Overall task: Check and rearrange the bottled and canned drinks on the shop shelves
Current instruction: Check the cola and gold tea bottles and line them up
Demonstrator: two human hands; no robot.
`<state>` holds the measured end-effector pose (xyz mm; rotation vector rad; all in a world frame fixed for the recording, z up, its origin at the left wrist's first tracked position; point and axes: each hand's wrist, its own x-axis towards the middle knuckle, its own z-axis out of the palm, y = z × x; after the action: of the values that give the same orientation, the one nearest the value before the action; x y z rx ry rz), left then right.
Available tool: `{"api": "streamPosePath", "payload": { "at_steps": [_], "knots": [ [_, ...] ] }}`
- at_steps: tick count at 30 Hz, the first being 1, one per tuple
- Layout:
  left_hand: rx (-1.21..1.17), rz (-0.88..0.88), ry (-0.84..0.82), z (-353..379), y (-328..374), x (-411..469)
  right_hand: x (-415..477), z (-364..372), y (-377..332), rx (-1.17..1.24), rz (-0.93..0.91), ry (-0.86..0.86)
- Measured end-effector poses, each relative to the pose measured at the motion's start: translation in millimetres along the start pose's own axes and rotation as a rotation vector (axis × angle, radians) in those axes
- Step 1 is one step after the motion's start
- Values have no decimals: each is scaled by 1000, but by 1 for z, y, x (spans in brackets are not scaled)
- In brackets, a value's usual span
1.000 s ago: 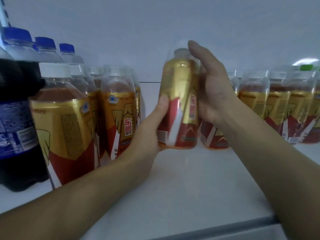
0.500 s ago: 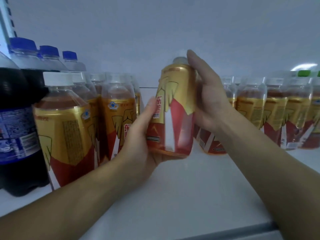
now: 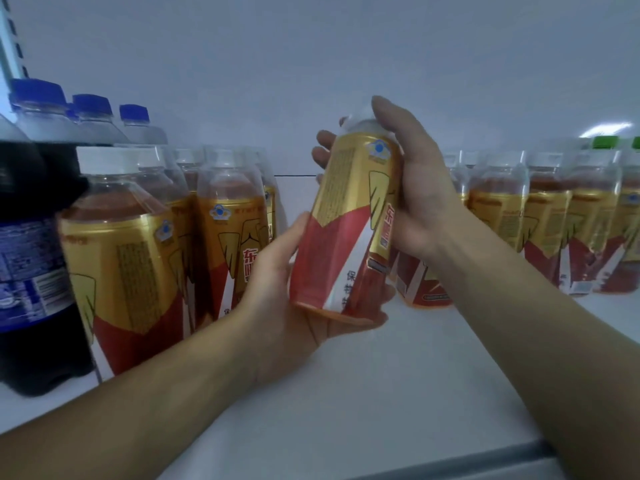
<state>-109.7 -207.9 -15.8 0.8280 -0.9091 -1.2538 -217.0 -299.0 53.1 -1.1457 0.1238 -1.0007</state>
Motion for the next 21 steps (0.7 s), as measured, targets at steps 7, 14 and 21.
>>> {"api": "streamPosePath", "payload": {
  "at_steps": [7, 14, 21],
  "knots": [
    [58, 168, 138, 5, -2, 10, 5, 1, 3, -166, -167, 106],
    [21, -18, -36, 1, -5, 3, 0, -2, 2, -23, -84, 6],
    [98, 186, 141, 3, -1, 9, 10, -5, 10, -223, -212, 65]
  ]
}}
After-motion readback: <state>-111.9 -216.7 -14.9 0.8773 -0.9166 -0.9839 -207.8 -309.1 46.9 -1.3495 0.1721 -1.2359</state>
